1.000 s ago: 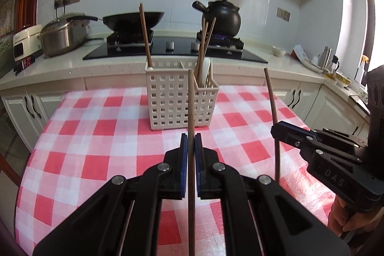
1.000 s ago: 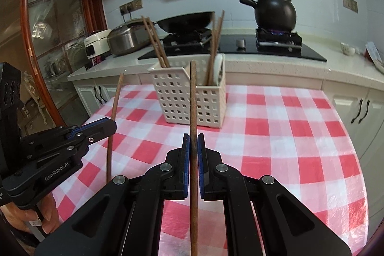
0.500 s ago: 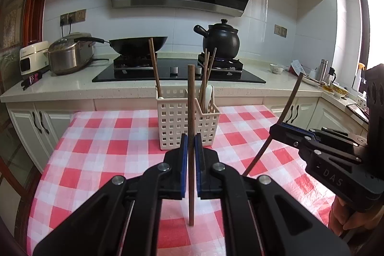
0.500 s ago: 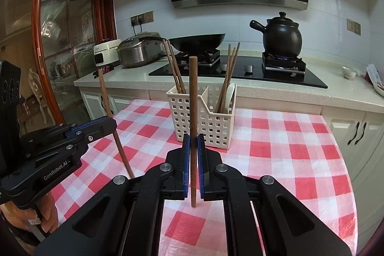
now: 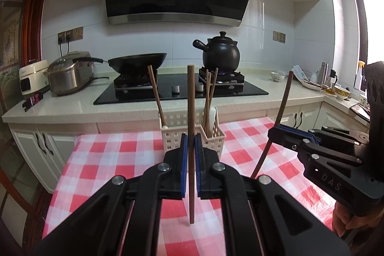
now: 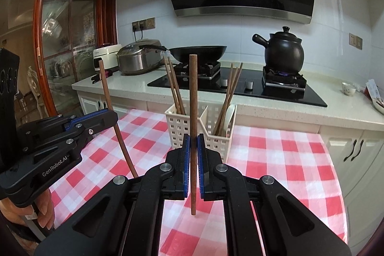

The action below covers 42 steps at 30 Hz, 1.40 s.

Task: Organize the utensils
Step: 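Lift both chopsticks upright and carry them toward the white basket, then lower both chopsticks into the white basket and open both grippers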

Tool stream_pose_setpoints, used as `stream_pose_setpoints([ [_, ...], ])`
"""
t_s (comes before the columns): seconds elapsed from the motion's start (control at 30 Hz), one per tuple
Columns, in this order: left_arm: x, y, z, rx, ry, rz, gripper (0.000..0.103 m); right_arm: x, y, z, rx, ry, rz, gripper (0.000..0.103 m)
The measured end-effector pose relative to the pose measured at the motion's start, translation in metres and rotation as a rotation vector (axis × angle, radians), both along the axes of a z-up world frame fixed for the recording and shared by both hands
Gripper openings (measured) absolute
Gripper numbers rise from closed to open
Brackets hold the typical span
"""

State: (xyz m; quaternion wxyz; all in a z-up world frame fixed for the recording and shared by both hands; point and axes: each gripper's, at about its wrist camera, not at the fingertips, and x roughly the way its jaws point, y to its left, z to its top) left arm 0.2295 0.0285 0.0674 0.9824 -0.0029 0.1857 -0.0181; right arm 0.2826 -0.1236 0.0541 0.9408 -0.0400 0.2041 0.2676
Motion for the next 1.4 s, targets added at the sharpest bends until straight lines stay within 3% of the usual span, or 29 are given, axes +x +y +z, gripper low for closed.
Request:
stream_pose_setpoints([
  [0.4,0.050,0.009,0.058,0.024,-0.091,0.009,0.006,0.043,0.009,0.050,-0.007,-0.106,-0.013,0.007],
  [0.8,0.114,0.010,0.120,0.052,-0.159,0.022,0.006,0.097,0.020,0.087,-0.001,-0.134,-0.016,0.007],
  [0.97,0.142,0.022,0.113,0.006,-0.139,0.043,0.006,0.119,0.027,0.082,-0.010,-0.118,-0.007,0.007],
  [1.4,0.189,0.041,0.053,-0.036,-0.027,0.040,0.006,0.163,0.039,0.042,-0.026,-0.001,0.012,0.007],
])
